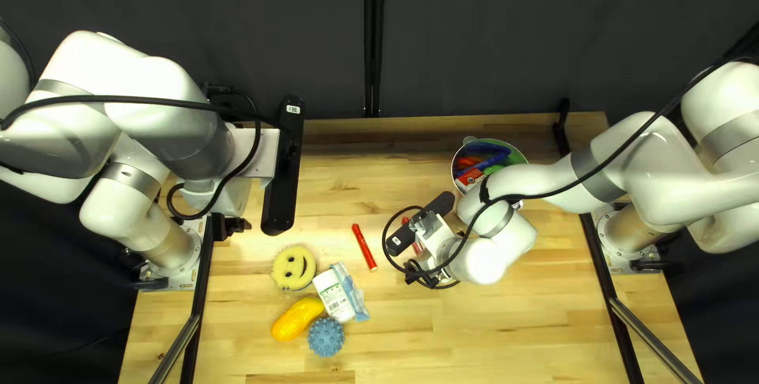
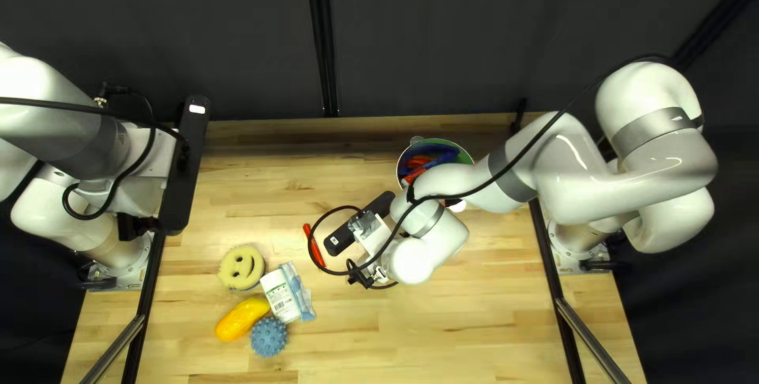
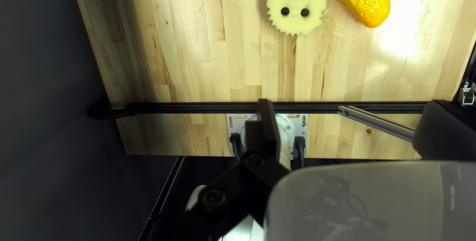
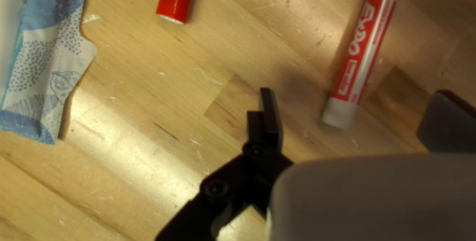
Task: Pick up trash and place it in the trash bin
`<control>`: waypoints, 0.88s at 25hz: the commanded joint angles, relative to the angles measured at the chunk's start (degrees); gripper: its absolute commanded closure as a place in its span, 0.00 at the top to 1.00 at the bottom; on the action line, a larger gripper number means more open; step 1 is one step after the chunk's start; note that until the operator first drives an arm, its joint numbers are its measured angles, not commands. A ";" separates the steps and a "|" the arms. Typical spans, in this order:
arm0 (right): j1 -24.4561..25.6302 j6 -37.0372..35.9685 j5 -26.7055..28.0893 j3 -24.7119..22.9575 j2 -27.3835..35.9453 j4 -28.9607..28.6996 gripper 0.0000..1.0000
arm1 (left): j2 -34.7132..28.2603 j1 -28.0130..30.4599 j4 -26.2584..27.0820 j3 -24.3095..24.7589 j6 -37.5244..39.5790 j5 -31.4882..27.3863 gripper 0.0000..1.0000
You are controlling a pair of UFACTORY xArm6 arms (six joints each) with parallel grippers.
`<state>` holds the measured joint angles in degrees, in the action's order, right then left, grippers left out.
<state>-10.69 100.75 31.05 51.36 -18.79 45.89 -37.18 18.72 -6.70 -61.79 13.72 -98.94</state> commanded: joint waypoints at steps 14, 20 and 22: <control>-2.43 -2.36 3.94 -0.44 5.54 -2.33 0.08 | 0.00 0.00 0.00 0.00 0.00 0.00 1.00; -8.57 -2.38 17.97 -5.60 21.67 -4.96 0.08 | 0.00 0.00 0.00 0.00 0.00 0.00 1.00; -10.37 -4.79 25.12 -7.73 29.18 -7.32 0.09 | 0.00 0.00 0.00 0.00 0.00 0.00 1.00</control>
<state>-18.10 98.21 46.98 46.52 1.41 41.37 -37.18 18.72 -6.70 -61.79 13.72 -98.94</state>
